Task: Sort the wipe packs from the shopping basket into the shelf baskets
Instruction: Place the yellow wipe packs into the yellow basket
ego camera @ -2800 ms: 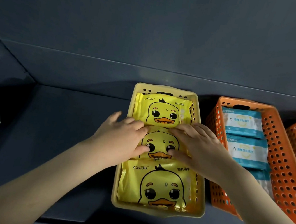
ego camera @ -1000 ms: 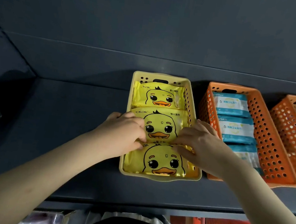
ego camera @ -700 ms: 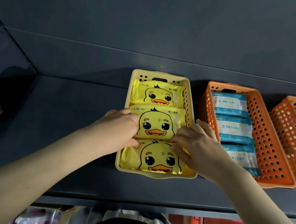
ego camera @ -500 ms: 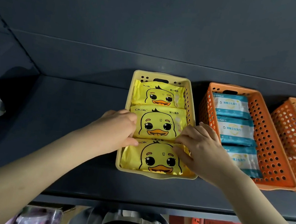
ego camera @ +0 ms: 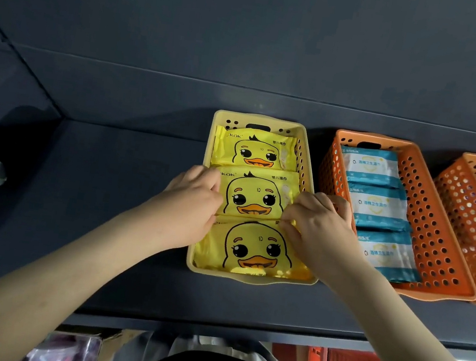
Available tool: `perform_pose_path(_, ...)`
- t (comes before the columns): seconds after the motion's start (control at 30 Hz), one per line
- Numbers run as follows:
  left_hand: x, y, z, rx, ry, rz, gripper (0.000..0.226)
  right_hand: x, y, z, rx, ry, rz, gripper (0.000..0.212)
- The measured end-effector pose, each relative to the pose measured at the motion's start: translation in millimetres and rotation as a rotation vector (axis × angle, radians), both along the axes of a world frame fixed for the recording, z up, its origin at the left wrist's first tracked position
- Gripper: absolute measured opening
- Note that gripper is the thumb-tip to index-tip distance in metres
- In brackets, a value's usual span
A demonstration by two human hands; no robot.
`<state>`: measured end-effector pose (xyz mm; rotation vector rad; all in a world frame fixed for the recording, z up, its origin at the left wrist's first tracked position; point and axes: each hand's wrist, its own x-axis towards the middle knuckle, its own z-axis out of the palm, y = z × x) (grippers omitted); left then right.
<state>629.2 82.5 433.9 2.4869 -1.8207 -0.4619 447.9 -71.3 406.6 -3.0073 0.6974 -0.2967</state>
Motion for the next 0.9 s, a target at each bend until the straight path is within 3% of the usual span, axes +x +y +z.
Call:
perform_pose_path(0.27, 1, -3, -2, 0.016, 0.009, 0.060, 0.023, 3, -2, 6, 0.041, 0.082, -0.049, 0.009)
perform_pose_path(0.4, 2, -1, 0, -0.026, 0.076, 0.093, 0.025, 3, -7, 8, -0.007, 0.078, -0.062, 0.028)
perform_pose_path(0.5, 3, -3, 0, -0.015, 0.085, 0.100, 0.021, 2, -9, 10, -0.008, 0.079, -0.074, 0.014)
perform_pose_path(0.63, -1, -4, -3, 0.004, -0.019, 0.108, 0.010, 2, -10, 9, -0.020, 0.100, -0.119, 0.014)
perform_pose_path(0.9, -10, -8, 4, 0.123, -0.196, 0.007, 0.017, 2, -7, 7, -0.012, 0.069, -0.132, 0.016)
